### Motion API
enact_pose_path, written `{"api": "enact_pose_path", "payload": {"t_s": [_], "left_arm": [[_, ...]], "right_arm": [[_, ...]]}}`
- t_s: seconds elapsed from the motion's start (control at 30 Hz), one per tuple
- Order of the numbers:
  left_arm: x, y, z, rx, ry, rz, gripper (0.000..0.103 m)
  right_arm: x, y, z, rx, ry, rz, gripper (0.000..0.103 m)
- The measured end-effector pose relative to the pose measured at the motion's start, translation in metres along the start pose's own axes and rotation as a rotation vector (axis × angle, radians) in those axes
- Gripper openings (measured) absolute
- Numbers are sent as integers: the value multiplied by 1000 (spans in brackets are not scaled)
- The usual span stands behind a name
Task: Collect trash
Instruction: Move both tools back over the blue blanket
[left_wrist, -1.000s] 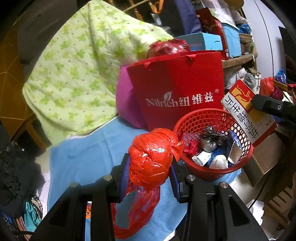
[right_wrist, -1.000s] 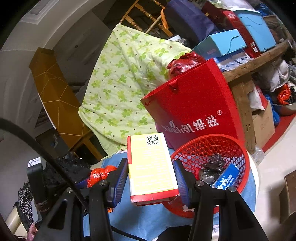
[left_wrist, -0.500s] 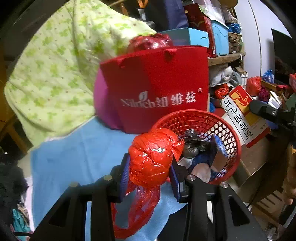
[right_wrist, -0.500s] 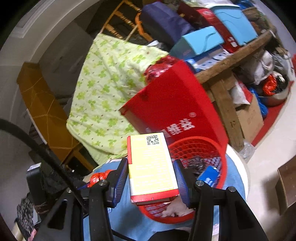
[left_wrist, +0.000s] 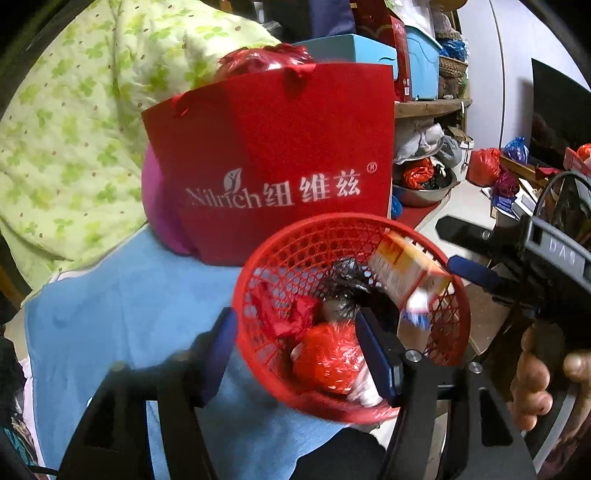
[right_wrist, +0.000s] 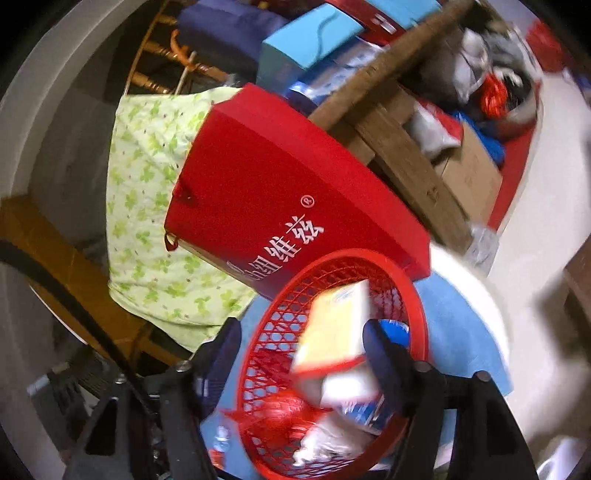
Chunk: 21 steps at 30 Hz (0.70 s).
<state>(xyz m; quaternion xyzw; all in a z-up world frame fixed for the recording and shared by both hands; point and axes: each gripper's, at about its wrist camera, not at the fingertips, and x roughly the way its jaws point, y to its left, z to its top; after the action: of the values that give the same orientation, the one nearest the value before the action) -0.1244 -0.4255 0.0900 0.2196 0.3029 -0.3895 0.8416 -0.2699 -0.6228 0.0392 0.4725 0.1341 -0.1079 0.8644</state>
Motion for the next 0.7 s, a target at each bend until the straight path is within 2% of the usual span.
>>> {"api": "enact_pose_path", "payload": {"t_s": [0.17,0.3,0.43,0.53,0.7], "left_arm": [[-12,24,-29,-8,20,44,68],[-22,56,-73,-52,64,89,69],[-37,101,-126,-125,102,173,69],[-55,145,-167,-224,120,248,69],[-86,223,-226,-413,138,383,69]], "right_arm": [[-14,16,-8,-91,2,18,73],[-20,41,-16,-158,21,67,73],[-13,78,-29,-246,70,131,73],[4,116,-50,-315,149,190,73],[54,167,-97,-411,308,222,73]]}}
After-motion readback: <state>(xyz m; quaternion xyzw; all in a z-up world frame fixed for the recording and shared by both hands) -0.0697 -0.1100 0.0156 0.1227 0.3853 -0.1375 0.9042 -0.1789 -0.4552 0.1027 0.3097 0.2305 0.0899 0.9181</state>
